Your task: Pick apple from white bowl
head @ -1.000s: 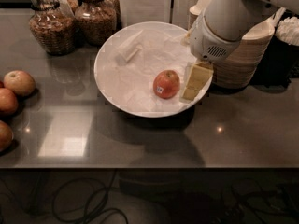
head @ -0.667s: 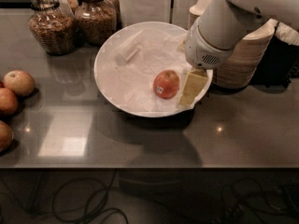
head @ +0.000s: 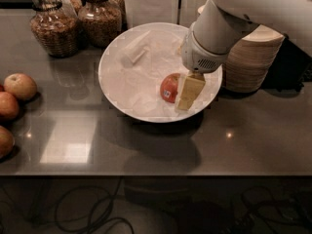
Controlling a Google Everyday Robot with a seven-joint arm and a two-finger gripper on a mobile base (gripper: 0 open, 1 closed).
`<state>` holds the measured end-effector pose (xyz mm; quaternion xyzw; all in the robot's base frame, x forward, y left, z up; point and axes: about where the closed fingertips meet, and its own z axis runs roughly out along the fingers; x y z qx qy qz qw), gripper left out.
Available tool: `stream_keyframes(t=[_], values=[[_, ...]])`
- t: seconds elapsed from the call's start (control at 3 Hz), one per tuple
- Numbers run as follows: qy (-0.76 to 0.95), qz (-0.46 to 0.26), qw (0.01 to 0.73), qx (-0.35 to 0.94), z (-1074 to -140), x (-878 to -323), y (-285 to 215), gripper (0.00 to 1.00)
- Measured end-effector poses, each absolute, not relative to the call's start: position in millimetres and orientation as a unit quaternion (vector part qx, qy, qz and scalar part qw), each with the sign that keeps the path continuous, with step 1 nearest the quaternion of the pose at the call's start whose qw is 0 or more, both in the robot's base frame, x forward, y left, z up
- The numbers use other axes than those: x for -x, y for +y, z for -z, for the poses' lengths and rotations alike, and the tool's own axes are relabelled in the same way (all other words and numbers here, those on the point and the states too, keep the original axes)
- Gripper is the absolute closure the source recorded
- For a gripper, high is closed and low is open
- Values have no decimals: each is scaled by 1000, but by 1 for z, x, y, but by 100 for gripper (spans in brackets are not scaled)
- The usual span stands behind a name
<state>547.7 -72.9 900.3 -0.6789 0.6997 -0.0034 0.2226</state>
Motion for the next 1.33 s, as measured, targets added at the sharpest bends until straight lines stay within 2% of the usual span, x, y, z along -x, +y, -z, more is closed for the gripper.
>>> stream_keyframes(t=[0.33,0.67,1.0,1.33], values=[[693,26,229,683,-919,-576,-70,12],[690,29,237,683,-927,-579,-67,9],[690,29,237,683,-927,-579,-67,0],[690,30,237,683,-923,-583,-65,0]])
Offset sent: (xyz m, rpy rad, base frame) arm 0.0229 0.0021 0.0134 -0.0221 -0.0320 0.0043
